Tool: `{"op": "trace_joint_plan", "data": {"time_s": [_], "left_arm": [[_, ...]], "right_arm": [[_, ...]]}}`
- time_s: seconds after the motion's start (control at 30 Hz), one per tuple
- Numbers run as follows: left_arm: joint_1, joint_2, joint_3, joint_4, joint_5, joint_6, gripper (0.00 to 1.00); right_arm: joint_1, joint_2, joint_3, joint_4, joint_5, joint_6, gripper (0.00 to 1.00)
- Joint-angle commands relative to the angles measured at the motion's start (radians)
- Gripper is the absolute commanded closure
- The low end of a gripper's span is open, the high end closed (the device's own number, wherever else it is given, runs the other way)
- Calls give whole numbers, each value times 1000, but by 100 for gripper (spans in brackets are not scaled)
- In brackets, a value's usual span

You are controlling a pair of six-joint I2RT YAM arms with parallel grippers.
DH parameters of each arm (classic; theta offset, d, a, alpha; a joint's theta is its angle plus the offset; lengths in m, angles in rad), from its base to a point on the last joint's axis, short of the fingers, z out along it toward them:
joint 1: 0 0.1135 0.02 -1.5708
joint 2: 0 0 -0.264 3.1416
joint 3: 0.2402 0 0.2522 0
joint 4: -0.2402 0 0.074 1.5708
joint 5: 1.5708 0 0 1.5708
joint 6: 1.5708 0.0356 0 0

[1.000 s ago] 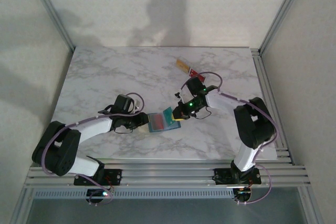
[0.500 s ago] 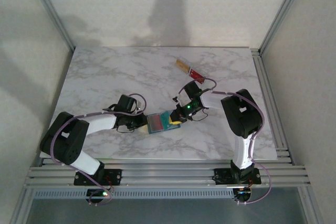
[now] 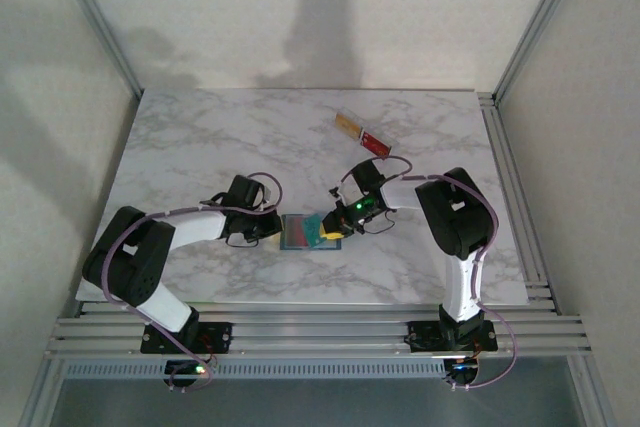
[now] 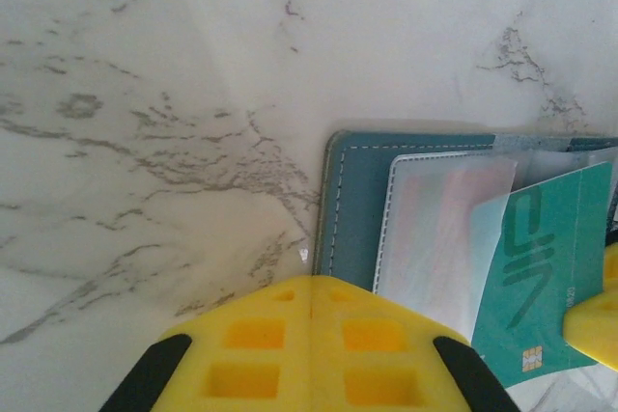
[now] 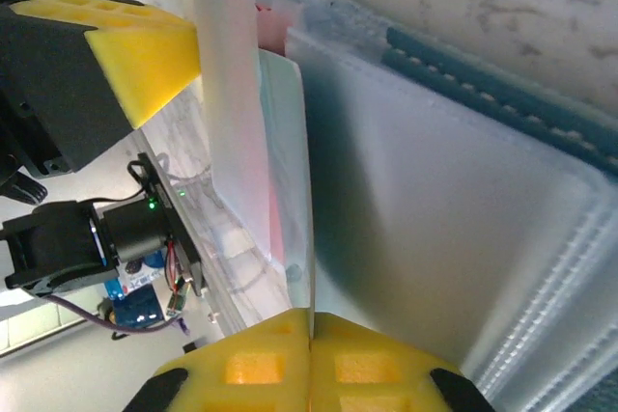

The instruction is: Put the credit cards into the card holder

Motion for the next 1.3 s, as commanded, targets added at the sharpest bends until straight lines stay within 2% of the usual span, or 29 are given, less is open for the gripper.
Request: {"op": "trace_joint_plan", "data": {"time_s": [0.0,0.13,0.2,0.47,0.8,1.0,1.13,1.27], "left_arm": [[-4,26,13,-55,-63,25,97],[-5,22,3,-42,-63,21,97],[-4,34,11,-51,-62,26,98],[-4,23,2,-57,-68,28,99],[-4,-21,-39,-37,-68,17,100],[-4,-28,-39,-58,-82,29,100],[-4,-40,-49,-46,-75,29,100],[-18,-51,-45,-69,-69,31,100]], "right_arm": [[-1,-24,-45,67,47,92,89],[12,-39,-65,110,66,144,86],[25,-41,-68,109,86,157,93],[49,-48,-86,164,129,227,95],[87,-94,-113,216,210,287,79],[89,-138,-101,100,289,220,74],[93,-148,-90,55,305,191,75],[125,-121,-76,84,296,208,87]]}}
